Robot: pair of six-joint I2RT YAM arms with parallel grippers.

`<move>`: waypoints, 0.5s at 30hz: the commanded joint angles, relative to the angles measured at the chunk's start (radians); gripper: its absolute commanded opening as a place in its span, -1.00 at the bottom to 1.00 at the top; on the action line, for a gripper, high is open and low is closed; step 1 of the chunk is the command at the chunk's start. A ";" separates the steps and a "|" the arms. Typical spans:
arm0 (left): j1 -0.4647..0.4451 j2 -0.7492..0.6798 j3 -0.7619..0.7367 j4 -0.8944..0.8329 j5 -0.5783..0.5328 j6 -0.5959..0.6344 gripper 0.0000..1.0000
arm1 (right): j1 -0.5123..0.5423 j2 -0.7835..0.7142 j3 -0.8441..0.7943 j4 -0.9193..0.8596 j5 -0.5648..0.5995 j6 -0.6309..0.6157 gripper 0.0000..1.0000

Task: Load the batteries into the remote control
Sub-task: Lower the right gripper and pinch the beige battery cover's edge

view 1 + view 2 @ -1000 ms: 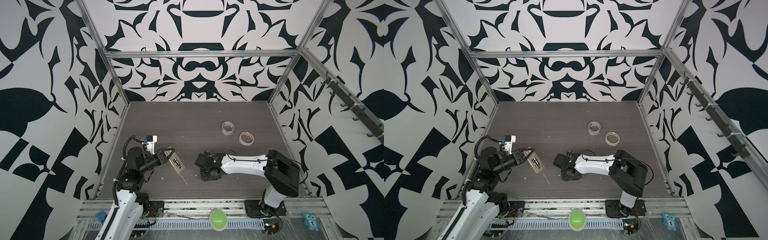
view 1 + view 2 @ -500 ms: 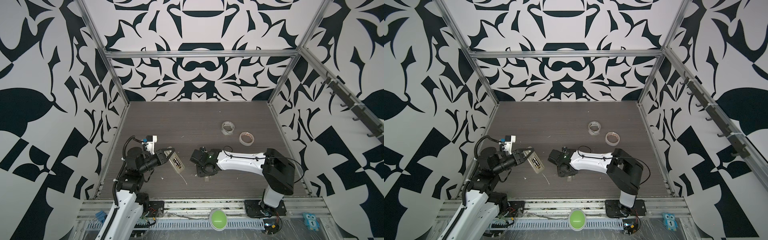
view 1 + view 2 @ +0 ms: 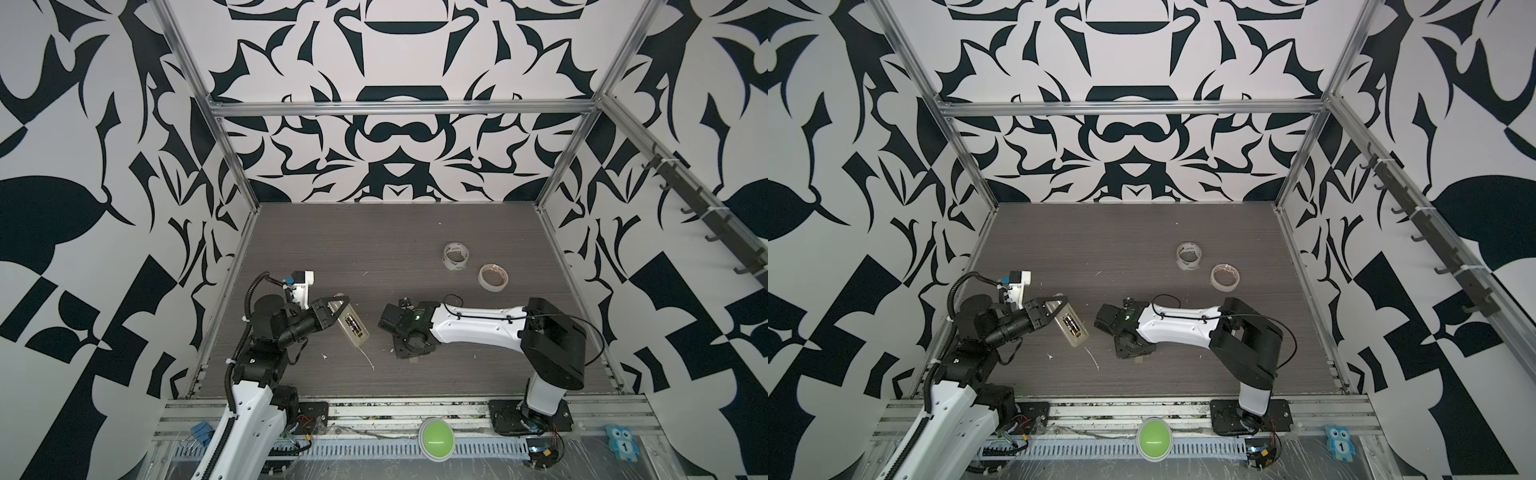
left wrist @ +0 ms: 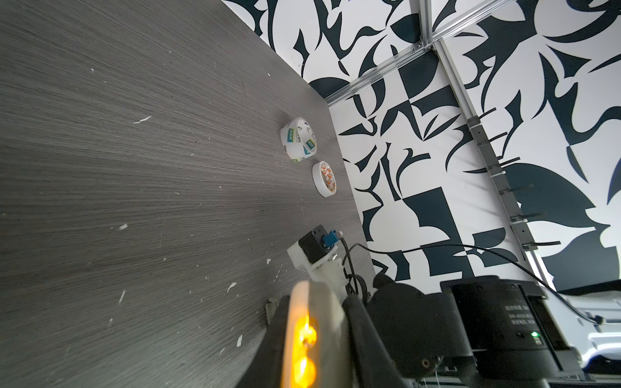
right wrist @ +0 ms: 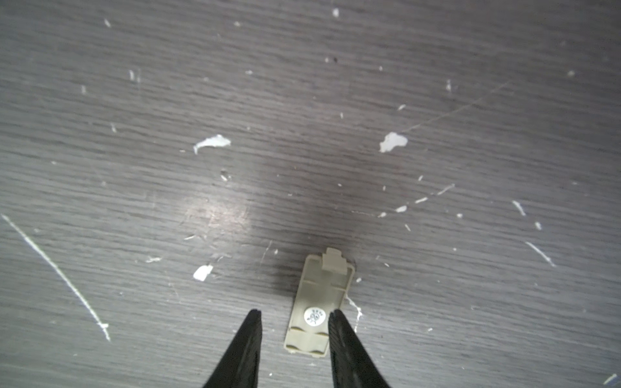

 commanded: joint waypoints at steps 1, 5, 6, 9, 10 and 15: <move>0.003 -0.012 0.016 0.016 0.006 0.007 -1.00 | 0.005 -0.016 -0.016 -0.012 0.021 0.016 -0.25; 0.003 -0.010 0.017 0.017 0.005 0.007 -1.00 | 0.005 -0.013 -0.020 -0.002 0.015 0.018 -0.25; 0.003 -0.009 0.017 0.018 0.006 0.007 -1.00 | 0.005 -0.011 -0.021 0.001 0.013 0.018 -0.25; 0.003 -0.009 0.018 0.018 0.006 0.007 -1.00 | 0.004 -0.005 -0.023 0.007 0.007 0.018 -0.25; 0.003 -0.009 0.017 0.018 0.005 0.007 -1.00 | 0.004 -0.005 -0.025 0.013 0.005 0.018 -0.25; 0.003 -0.009 0.017 0.019 0.006 0.008 -1.00 | 0.004 0.000 -0.036 0.023 -0.008 0.019 -0.26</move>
